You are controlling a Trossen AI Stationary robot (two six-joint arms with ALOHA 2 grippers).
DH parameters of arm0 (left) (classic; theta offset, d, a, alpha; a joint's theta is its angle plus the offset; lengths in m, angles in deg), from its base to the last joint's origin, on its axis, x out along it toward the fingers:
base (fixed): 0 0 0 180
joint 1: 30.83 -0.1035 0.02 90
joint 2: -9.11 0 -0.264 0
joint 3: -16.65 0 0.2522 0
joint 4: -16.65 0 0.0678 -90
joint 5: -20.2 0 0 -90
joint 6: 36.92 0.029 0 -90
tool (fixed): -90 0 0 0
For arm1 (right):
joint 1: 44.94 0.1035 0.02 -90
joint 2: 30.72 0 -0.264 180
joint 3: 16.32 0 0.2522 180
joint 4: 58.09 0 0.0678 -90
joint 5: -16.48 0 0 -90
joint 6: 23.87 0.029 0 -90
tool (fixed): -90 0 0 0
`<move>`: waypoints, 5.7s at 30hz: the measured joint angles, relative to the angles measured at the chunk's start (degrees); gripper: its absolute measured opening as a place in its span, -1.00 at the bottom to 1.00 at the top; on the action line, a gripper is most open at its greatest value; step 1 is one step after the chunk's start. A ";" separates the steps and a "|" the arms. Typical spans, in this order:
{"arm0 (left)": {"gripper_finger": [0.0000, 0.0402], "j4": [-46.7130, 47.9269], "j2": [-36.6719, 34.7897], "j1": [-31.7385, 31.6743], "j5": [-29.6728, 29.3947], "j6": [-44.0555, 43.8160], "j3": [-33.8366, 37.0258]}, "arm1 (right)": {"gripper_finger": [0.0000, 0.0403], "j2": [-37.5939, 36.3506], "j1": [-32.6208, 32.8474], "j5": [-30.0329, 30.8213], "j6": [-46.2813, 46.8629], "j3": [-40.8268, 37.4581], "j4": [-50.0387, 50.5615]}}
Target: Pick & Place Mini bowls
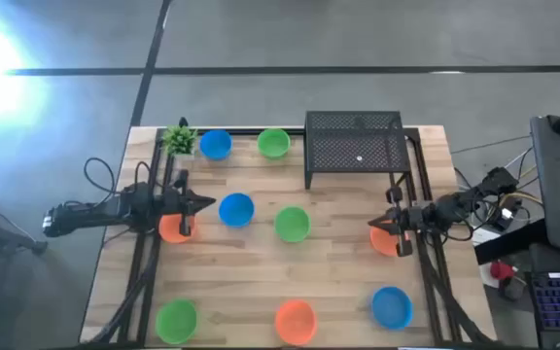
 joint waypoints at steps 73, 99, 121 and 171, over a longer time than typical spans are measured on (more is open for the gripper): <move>-1.00 0.00 0.02 0.00 -0.02 0.00 0.02 | -0.96 0.00 -0.02 -0.35 0.11 0.02 -10.39; -1.00 0.02 0.02 0.02 -0.02 0.00 0.00 | -0.96 0.00 0.00 -0.45 -1.72 0.02 -17.98; -1.00 0.02 0.01 0.00 -0.01 0.00 0.00 | -0.96 0.00 0.00 5.31 -4.87 0.02 -18.01; -1.00 0.00 0.01 0.00 -0.02 0.00 0.00 | -0.96 0.01 0.00 10.42 -7.63 0.02 -18.29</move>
